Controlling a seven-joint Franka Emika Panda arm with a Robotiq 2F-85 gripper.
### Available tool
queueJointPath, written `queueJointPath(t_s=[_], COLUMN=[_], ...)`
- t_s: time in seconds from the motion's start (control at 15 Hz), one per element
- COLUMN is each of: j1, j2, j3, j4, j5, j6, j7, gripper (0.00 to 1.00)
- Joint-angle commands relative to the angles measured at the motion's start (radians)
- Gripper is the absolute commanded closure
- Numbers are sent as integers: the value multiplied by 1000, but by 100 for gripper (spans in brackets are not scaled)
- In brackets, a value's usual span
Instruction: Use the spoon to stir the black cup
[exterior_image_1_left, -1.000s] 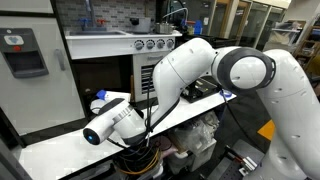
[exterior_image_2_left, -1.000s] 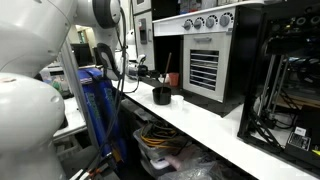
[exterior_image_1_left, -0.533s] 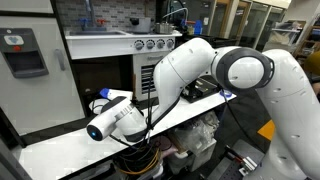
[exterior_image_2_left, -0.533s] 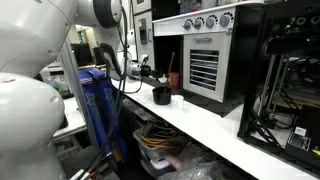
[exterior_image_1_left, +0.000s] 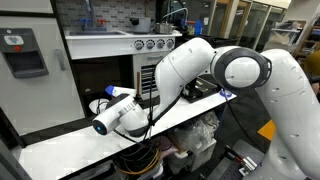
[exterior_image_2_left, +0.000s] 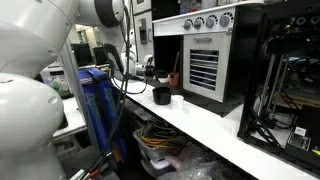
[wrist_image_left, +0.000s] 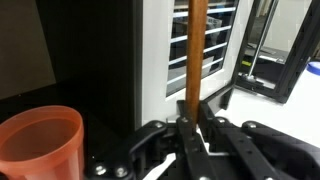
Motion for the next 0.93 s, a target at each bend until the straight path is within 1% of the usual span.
queueJointPath(t_s=[0.0,0.47,0.87], j1=[-16,-16,-3], j2=[-25,-14,-8], j3=[-3,16,41], j4=[-33,-24,-6], j5=[-12,13,21], j6=[21,33,38], j7=[21,43,45], gripper=[97,97,97])
